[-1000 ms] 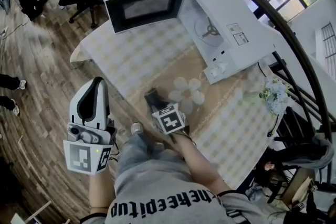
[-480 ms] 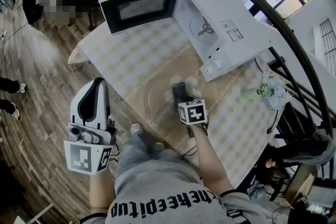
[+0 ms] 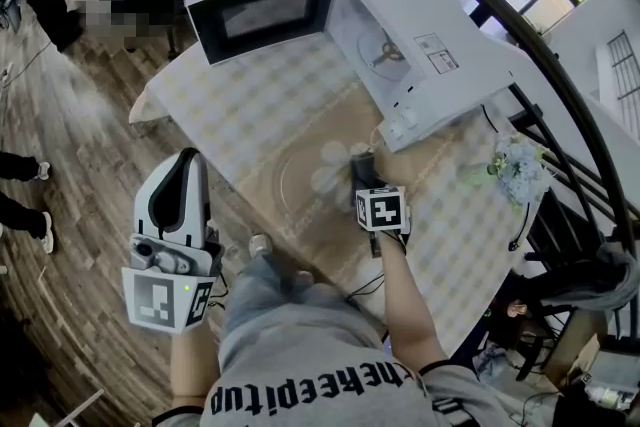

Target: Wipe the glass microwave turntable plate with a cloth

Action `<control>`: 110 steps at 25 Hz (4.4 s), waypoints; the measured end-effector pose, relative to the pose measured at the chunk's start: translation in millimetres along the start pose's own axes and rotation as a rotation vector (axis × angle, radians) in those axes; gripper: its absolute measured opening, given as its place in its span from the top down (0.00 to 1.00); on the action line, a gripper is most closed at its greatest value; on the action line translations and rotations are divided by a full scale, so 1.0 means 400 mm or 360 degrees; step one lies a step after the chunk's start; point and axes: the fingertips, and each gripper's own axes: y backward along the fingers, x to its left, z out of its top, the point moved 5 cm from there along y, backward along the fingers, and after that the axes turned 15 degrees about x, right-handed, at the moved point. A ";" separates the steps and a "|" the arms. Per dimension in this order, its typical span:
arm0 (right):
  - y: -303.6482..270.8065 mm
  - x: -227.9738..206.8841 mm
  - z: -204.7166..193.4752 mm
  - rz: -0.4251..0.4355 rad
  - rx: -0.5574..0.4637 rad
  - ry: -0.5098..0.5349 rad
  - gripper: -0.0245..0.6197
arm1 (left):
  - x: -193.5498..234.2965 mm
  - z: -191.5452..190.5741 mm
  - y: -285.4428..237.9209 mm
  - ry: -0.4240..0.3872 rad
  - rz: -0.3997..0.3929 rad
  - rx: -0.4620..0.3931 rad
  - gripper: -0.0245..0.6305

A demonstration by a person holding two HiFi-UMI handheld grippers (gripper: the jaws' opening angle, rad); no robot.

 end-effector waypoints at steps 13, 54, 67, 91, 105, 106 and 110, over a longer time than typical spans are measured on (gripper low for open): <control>0.057 0.439 -0.038 0.0497 -0.0027 0.0542 0.81 | -0.017 -0.007 0.011 0.0008 -0.0021 0.0000 0.94; 0.132 0.082 -0.149 0.0178 -0.0426 0.0076 0.80 | -0.132 0.021 0.228 -0.0024 0.0174 -0.0042 0.94; 0.414 0.160 -0.155 0.0102 -0.1008 0.0122 0.80 | -0.125 0.060 0.251 -0.0032 0.0015 -0.0092 0.94; 0.792 0.264 -0.167 -0.0082 -0.1566 0.0029 0.80 | -0.011 0.076 0.323 0.0014 -0.0039 -0.0087 0.94; 0.908 0.308 -0.185 -0.0170 -0.1733 0.0044 0.80 | 0.017 0.068 0.341 0.0060 -0.0042 -0.0083 0.94; 0.910 0.311 -0.185 -0.0174 -0.1738 0.0045 0.80 | 0.020 0.068 0.343 0.0061 -0.0041 -0.0084 0.94; 0.911 0.318 -0.193 -0.0167 -0.1747 0.0054 0.80 | 0.015 0.066 0.353 0.0060 -0.0040 -0.0085 0.94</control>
